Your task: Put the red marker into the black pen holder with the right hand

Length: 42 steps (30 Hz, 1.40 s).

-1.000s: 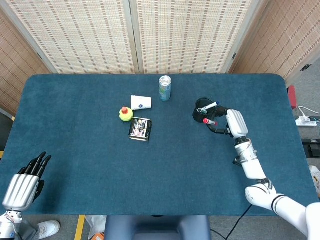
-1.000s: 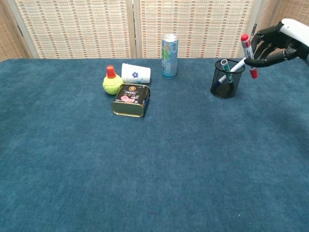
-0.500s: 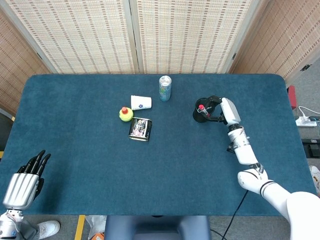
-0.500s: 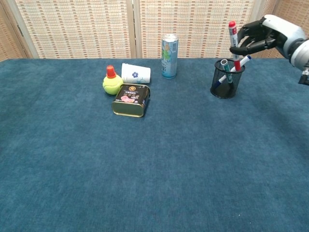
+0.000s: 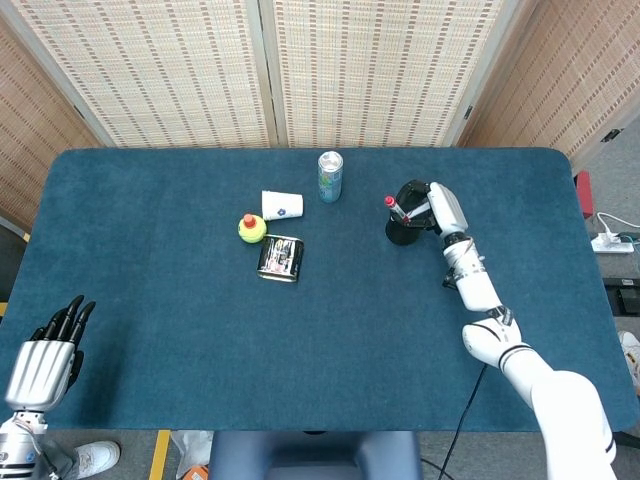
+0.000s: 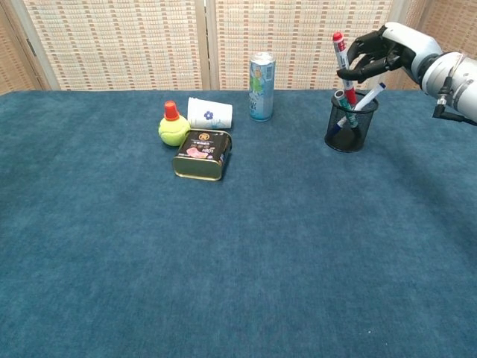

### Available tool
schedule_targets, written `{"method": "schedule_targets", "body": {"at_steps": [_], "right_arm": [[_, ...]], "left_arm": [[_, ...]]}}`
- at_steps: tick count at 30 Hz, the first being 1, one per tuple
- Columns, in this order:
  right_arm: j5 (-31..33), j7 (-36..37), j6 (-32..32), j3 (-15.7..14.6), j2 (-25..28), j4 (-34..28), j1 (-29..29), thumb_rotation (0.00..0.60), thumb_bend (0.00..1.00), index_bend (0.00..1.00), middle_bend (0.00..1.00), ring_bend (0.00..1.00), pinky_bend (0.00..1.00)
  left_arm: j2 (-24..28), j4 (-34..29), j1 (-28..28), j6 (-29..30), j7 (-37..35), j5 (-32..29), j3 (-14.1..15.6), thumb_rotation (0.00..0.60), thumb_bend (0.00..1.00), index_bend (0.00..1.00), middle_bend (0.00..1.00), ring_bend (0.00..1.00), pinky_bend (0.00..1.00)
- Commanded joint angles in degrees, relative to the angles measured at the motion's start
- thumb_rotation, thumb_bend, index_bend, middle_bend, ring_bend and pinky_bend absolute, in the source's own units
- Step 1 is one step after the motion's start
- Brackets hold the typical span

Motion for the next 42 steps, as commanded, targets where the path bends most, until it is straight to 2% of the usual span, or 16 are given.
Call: {"method": "schedule_targets", "body": {"at_steps": [1, 10, 22, 27, 34, 38, 42], "right_arm": [[-0.57, 1.74, -0.90, -0.81, -0.94, 2.67, 1.09, 0.600, 0.22, 0.67, 0.44, 0.44, 0.44], [-1.65, 4.65, -1.51, -3.08, -2.66, 7.89, 1.14, 0.600, 0.22, 0.67, 0.44, 0.44, 0.44], [-2.91, 0.04, -0.58, -6.18, -4.58, 12.09, -1.15, 0.600, 0.22, 0.65, 0.44, 0.43, 0.44], [-4.19, -1.20, 2.60, -7.61, -4.77, 12.77, -1.98, 0.600, 0.22, 0.49, 0.42, 0.27, 0.33], [-3.78, -2.64, 5.67, -7.23, -4.61, 12.10, -2.13, 0.600, 0.22, 0.34, 0.27, 0.05, 0.22], [-3.90, -3.07, 8.18, -7.30, -3.91, 10.63, -2.70, 0.600, 0.20, 0.30, 0.21, 0.01, 0.17], [-5.83, -6.13, 13.69, -9.15, -2.59, 8.14, -4.99, 0.600, 0.18, 0.25, 0.16, 0.00, 0.10]], "left_arm": [[-0.37, 0.12, -0.28, -0.52, 0.87, -0.69, -0.20, 0.600, 0.46, 0.07, 0.00, 0.13, 0.40], [-1.07, 0.17, -0.88, -1.36, 2.58, -2.46, -0.76, 0.600, 0.46, 0.07, 0.00, 0.13, 0.40], [-1.01, 0.06, -0.92, -0.89, 2.59, -2.23, -0.47, 0.600, 0.46, 0.07, 0.00, 0.13, 0.40], [-1.07, 0.19, -0.95, -0.80, 2.59, -2.20, -0.38, 0.600, 0.46, 0.07, 0.00, 0.13, 0.40], [-1.07, 0.22, -1.07, -0.95, 2.65, -2.18, -0.20, 0.600, 0.46, 0.07, 0.00, 0.13, 0.40], [-1.01, 0.14, -1.09, -0.87, 2.52, -2.10, -0.14, 0.600, 0.46, 0.07, 0.00, 0.13, 0.40], [-0.86, -0.04, -1.18, -1.01, 2.39, -1.71, 0.14, 0.600, 0.46, 0.07, 0.00, 0.13, 0.40]]}}
